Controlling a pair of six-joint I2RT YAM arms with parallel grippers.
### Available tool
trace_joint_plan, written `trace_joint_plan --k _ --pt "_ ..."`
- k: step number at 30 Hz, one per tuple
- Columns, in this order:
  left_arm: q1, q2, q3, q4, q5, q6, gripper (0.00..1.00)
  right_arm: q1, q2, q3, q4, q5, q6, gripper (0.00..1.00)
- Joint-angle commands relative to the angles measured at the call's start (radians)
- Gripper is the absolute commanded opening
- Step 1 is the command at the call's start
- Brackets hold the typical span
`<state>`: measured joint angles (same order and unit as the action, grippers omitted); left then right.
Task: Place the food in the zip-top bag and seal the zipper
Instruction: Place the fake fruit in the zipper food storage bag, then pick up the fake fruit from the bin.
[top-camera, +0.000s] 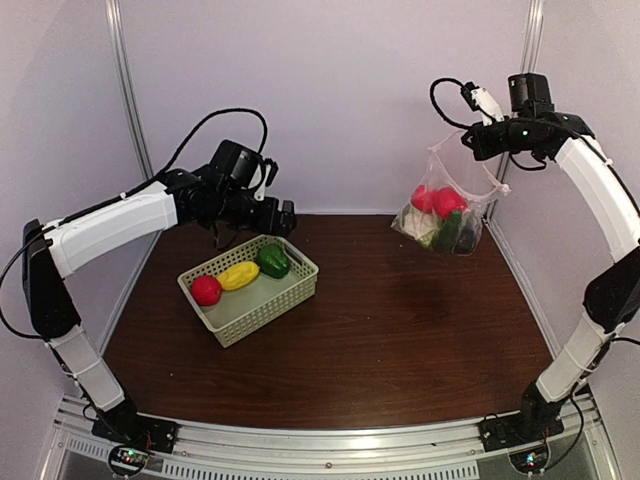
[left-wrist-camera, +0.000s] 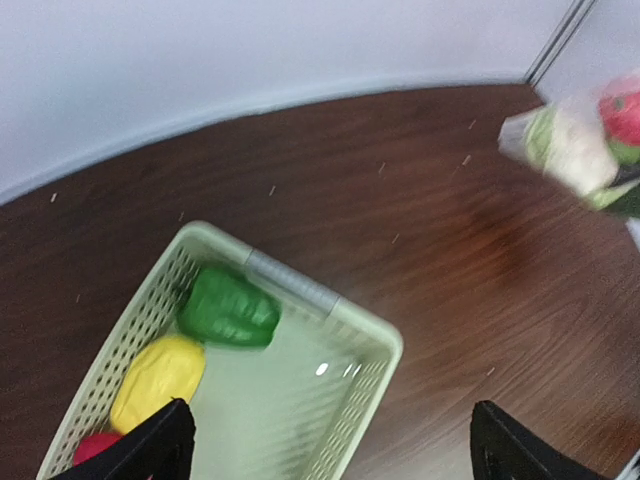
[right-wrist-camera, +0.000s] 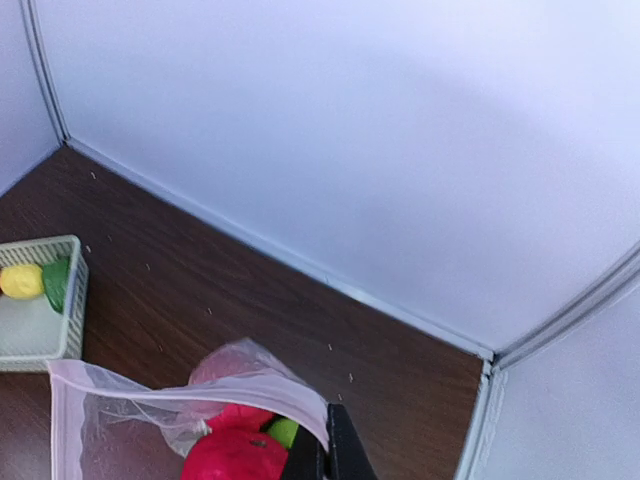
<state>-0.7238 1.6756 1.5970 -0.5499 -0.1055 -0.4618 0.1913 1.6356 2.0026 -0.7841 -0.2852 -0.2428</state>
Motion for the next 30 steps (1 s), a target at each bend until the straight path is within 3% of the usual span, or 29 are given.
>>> trace_joint_plan --k 1,2,3,4,6,8,13,30 --pt "-0.008 -0.005 -0.047 -0.237 -0.163 0.075 0.98 0.04 0.074 0.072 -0.218 0.216 -0.163 0.0" --pt "-0.008 0.0 -0.049 -0.271 -0.178 0.077 0.98 0.008 0.059 0.087 -0.201 0.178 -0.134 0.0" --pt "-0.007 0.002 -0.054 -0.301 -0.191 0.075 0.97 -0.029 0.018 0.003 -0.103 0.146 -0.11 0.0" --pt "-0.005 0.004 -0.056 -0.342 -0.207 0.064 0.97 -0.016 -0.011 -0.115 -0.039 0.21 -0.135 0.0" --pt "-0.003 -0.001 -0.07 -0.374 -0.22 0.054 0.94 0.023 0.013 -0.137 -0.094 0.275 -0.196 0.0" --pt "-0.001 -0.008 -0.081 -0.404 -0.231 0.044 0.93 -0.001 0.015 -0.124 -0.136 0.204 -0.153 0.0" --pt "0.041 -0.012 -0.122 -0.478 -0.261 -0.013 0.92 0.025 -0.113 -0.329 0.021 0.164 -0.089 0.0" --pt "0.206 0.056 -0.253 -0.391 -0.29 0.072 0.92 0.062 -0.189 -0.525 0.102 -0.008 0.021 0.0"
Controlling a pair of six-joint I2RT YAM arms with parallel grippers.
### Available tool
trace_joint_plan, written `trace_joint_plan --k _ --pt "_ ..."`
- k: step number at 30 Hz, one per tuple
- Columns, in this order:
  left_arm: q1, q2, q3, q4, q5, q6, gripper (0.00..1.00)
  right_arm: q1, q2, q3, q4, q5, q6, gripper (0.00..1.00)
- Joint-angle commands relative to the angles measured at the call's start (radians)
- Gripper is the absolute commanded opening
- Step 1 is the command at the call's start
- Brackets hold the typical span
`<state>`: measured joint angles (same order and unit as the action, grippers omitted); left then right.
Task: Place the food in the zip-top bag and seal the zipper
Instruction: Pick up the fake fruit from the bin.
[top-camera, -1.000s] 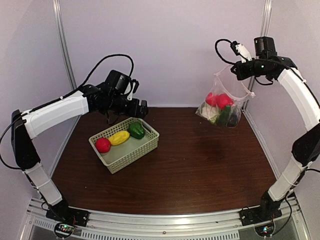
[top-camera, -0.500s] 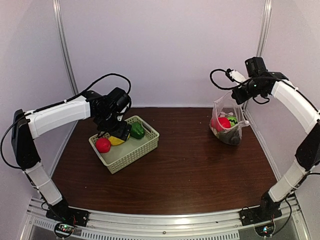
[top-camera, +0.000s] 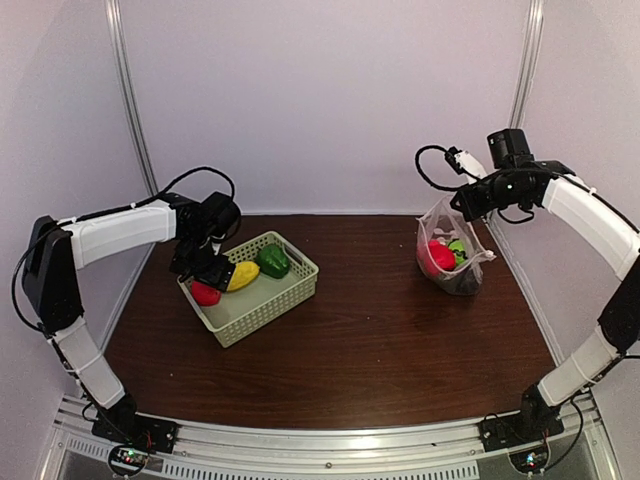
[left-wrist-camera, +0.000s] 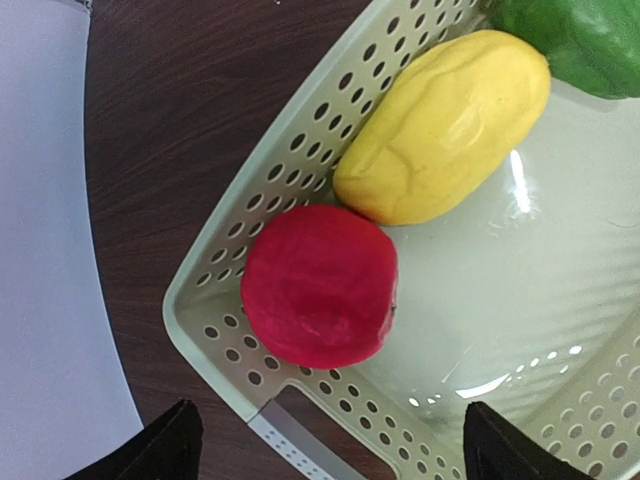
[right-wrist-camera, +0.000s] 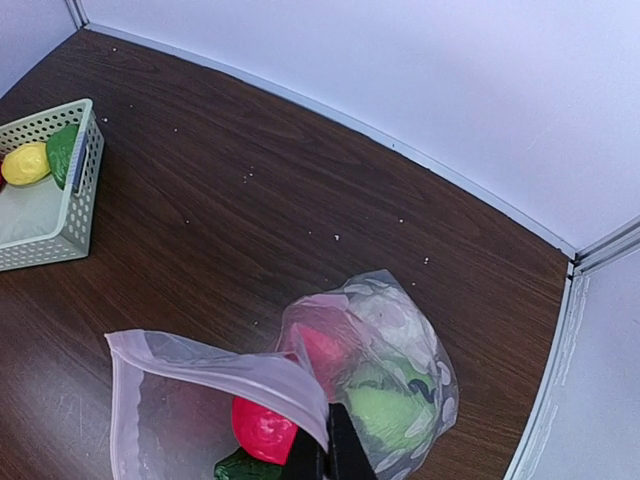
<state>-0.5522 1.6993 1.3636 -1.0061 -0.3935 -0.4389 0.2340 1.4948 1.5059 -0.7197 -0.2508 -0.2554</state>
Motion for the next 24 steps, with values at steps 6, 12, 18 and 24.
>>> trace_joint_plan --k 6,12,18,24 --pt "0.061 0.103 0.002 0.095 0.015 0.077 0.88 0.036 -0.067 -0.064 0.05 -0.044 0.041 0.0" --pt "0.078 0.15 -0.003 0.112 0.013 0.09 0.84 0.037 -0.077 -0.081 0.053 -0.04 0.041 0.0" --pt "0.095 0.185 -0.013 0.15 -0.014 0.1 0.85 0.039 -0.073 -0.083 0.057 -0.048 0.045 0.0" --pt "0.106 0.235 0.007 0.157 -0.023 0.111 0.87 0.041 -0.07 -0.083 0.06 -0.057 0.052 0.0"
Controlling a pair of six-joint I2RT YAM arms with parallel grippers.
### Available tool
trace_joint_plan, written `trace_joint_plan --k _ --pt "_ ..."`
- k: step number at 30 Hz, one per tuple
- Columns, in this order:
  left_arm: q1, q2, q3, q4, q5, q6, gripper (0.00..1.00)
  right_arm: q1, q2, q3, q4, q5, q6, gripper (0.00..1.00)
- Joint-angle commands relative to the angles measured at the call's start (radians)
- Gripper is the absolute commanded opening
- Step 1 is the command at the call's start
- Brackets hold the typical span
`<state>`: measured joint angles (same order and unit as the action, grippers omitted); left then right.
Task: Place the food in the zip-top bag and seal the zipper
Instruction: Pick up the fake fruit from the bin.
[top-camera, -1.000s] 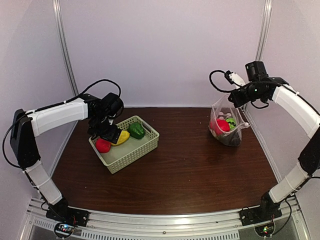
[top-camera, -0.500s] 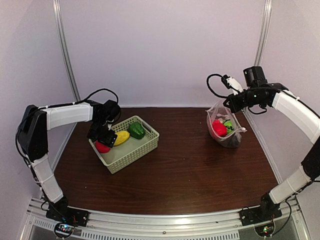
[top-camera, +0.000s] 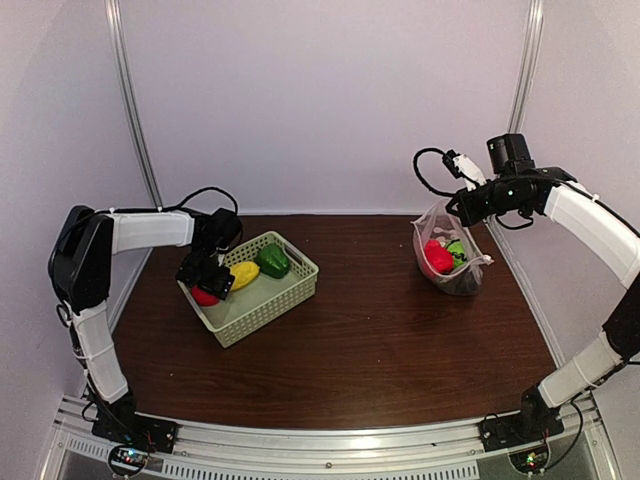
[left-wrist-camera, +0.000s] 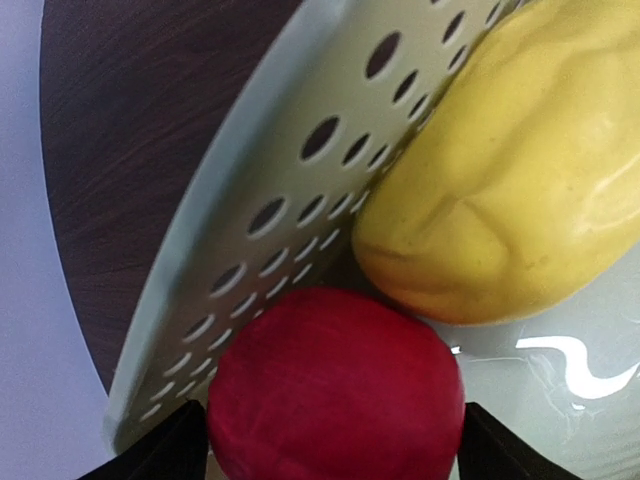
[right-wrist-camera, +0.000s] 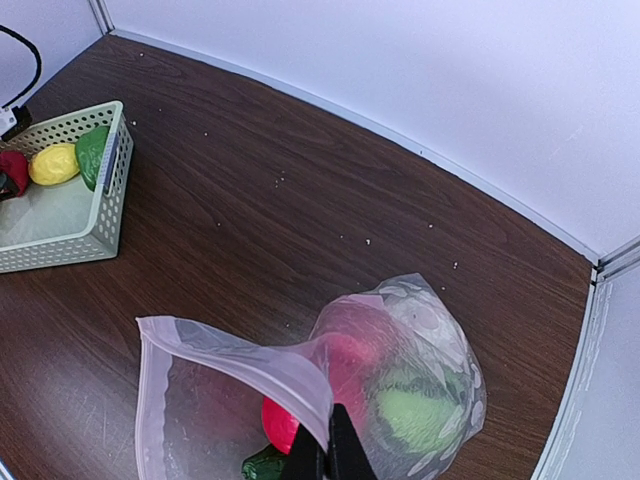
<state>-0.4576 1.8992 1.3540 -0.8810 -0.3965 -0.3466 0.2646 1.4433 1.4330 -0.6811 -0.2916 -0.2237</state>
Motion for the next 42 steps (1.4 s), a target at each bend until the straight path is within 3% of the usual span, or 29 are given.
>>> trace_joint_plan --k 1,10,18,24,29,35,42 --pt "0.011 0.039 0.014 0.036 -0.019 0.019 0.86 0.011 -0.019 -0.01 0.023 -0.017 0.021 0.0" --pt "0.01 -0.008 0.004 0.031 0.058 0.024 0.63 0.012 -0.025 -0.026 0.026 -0.012 0.018 0.0" --pt "-0.032 -0.138 0.073 -0.034 0.114 0.013 0.61 0.013 -0.025 -0.02 0.024 -0.007 0.019 0.0" --pt "-0.122 -0.208 0.189 -0.019 0.249 0.002 0.58 0.03 -0.016 -0.006 0.013 0.002 0.016 0.0" --pt "-0.261 -0.239 0.264 0.164 0.474 0.006 0.57 0.05 -0.003 0.034 -0.016 0.013 0.013 0.0" --pt "-0.361 -0.226 0.261 0.555 0.78 -0.141 0.57 0.069 0.027 0.101 -0.062 0.0 0.032 0.0" --pt "-0.431 -0.113 0.339 0.826 0.854 -0.282 0.58 0.085 0.052 0.148 -0.08 -0.044 0.063 0.0"
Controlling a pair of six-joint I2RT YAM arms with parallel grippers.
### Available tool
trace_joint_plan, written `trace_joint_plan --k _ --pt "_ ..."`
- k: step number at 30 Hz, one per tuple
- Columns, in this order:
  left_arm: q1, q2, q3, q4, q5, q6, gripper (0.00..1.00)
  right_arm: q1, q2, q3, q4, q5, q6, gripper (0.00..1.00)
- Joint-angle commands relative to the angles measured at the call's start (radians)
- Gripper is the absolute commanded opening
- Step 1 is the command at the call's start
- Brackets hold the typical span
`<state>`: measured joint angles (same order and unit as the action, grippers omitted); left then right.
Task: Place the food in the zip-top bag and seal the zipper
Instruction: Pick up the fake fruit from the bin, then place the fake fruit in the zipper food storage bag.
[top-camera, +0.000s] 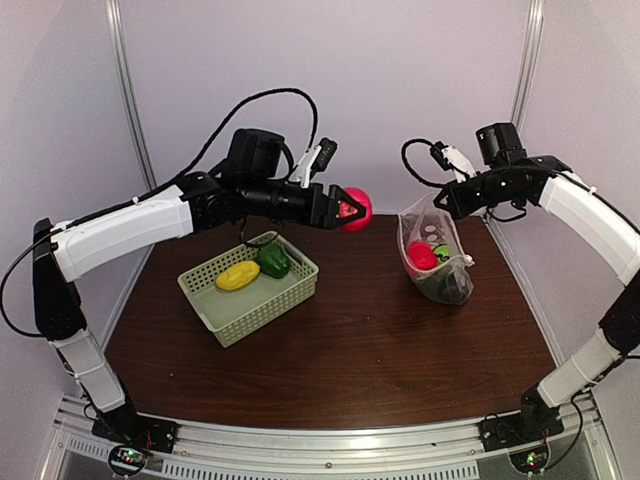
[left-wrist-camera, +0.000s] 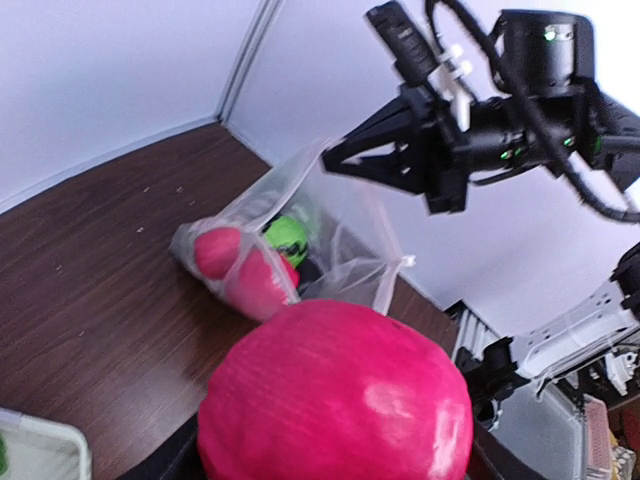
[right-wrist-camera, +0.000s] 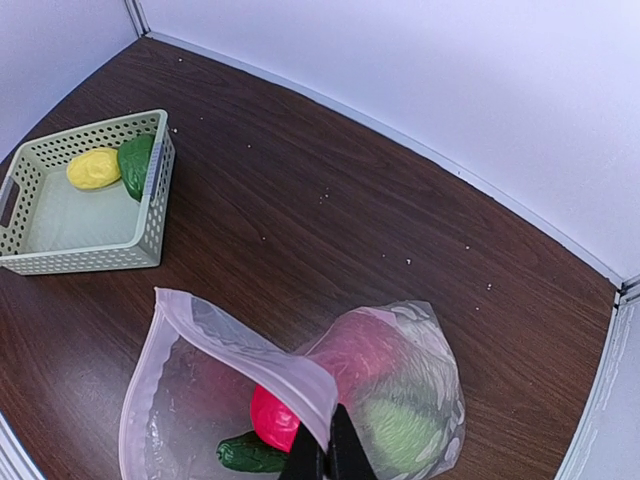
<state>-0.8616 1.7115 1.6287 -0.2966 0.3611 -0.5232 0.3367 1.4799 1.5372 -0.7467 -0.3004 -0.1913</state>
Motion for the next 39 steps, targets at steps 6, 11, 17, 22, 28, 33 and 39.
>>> trace_joint_plan --k 6,11,17,22,28,33,39 --pt "-0.079 0.218 0.237 0.261 0.094 -0.138 0.59 0.019 0.038 0.1 -0.041 -0.078 0.051 0.0" --pt "-0.117 0.336 0.341 0.261 0.088 -0.192 0.58 0.019 0.042 0.119 -0.034 -0.126 0.089 0.0" --pt "-0.139 0.407 0.392 0.183 -0.028 -0.218 0.58 0.02 0.038 0.128 -0.03 -0.15 0.11 0.0" --pt "-0.161 0.473 0.48 0.065 -0.079 -0.19 0.66 0.019 0.041 0.125 -0.021 -0.168 0.12 0.0" --pt "-0.16 0.487 0.504 0.019 -0.115 -0.199 0.98 0.019 0.041 0.123 -0.018 -0.173 0.126 0.0" --pt "-0.161 0.469 0.554 -0.009 -0.099 -0.165 0.98 0.019 0.031 0.111 -0.016 -0.16 0.122 0.0" --pt "-0.161 0.307 0.401 0.029 -0.208 -0.095 0.98 0.019 0.021 0.09 -0.004 -0.153 0.121 0.0"
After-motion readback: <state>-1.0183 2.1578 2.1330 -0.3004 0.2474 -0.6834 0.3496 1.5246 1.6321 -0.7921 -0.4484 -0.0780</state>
